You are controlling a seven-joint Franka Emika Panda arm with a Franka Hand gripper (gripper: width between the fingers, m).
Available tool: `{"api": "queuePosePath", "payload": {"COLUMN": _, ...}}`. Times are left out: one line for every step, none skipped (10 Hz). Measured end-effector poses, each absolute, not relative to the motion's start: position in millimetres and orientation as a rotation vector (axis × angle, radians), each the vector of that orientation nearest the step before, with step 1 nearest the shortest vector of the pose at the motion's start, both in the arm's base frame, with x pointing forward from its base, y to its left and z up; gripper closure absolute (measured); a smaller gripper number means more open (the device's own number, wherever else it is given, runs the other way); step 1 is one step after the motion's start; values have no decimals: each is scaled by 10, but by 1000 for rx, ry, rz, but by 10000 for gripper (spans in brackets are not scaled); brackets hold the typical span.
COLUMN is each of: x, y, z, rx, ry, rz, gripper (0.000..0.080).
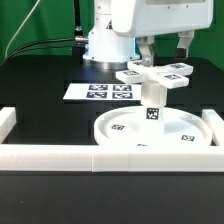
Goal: Assemble round table
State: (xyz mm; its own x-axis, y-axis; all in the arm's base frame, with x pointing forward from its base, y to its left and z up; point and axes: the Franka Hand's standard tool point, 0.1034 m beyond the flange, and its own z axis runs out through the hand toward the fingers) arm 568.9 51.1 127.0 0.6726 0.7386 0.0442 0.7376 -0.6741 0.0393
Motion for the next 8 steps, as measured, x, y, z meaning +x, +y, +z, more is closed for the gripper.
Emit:
{"api": "queuePosePath", "payload": {"x": 5690, "y": 489, "z": 1268, "rx": 2819, "ry": 1337, "rz": 86, "gripper": 151}}
{"api": "queuePosePath", "payload": {"x": 5690, "y": 488, "z": 1267, "rx": 2797, "ry": 1380, "rz": 85, "gripper": 151}}
{"api": "queuePosePath", "payload": {"x": 5687, "y": 475, "z": 1264, "rx": 2729, "ry": 1502, "rz": 80, "gripper": 151}}
{"api": "queuePosePath", "payload": {"x": 5679, "y": 461, "z": 1252, "rx": 2658, "ry": 1620, "rz": 69, "gripper": 151}}
{"api": "queuePosePath", "payload": {"x": 5661, "y": 452, "z": 1232, "rx": 2614, "ry": 1688, "rz": 50, "gripper": 151}}
{"api": "queuePosePath", "payload": {"x": 5655, "y": 448, "z": 1221, "rx": 2559, "ry": 1767, "rz": 43, "gripper": 151}}
{"api": "queuePosePath", "payload": {"x": 5652, "y": 447, "z": 1213, "rx": 2549, "ry": 1783, "rz": 41, "gripper": 151}}
{"api": "queuePosePath", "payload": {"x": 5648, "y": 446, "z": 1201, "rx": 2564, "ry": 1762, "rz": 39, "gripper": 151}}
